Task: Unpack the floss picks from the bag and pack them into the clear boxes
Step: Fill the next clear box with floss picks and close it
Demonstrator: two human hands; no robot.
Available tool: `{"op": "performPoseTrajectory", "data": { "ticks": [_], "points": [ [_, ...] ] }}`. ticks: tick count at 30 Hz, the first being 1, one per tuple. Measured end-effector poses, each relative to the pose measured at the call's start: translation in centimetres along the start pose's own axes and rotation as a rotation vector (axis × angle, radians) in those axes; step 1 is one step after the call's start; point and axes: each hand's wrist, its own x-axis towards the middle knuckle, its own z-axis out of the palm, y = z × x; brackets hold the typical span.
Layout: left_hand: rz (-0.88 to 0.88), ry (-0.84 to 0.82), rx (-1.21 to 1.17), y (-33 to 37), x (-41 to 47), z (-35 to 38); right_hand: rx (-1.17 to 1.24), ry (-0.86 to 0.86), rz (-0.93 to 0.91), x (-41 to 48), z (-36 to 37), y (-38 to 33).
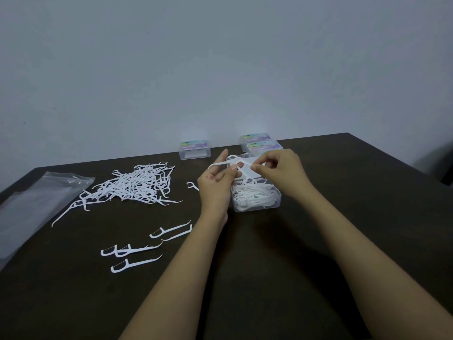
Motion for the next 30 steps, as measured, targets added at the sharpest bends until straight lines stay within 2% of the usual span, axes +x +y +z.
{"op": "performPoseTrajectory", "data": {
  "ticks": [7,14,19,26,30],
  "points": [
    [0.091,-0.020,0.090,0.4,-0.2,-0.1,0.146,-0.042,0.058,-0.2,0.7,-0.3],
    [0.144,-0.047,0.239,0.4,-0.2,-0.4,0.326,-0.225,0.105,-0.7,0.9,-0.5],
    [0.240,-0.109,0.440,0.0,0.0,-0.2,0.403,-0.220,0.135,-0.5,0.6,-0.4],
    [0.333,-0.196,0.591,-0.1,-0.1,0.0,0.433,-0.212,0.204,-0.5,0.2,-0.2],
    [0.412,-0.207,0.663,0.0,0.1,-0.2,0.471,-0.211,0.142,-0.4,-0.4,-0.3]
  ]
}}
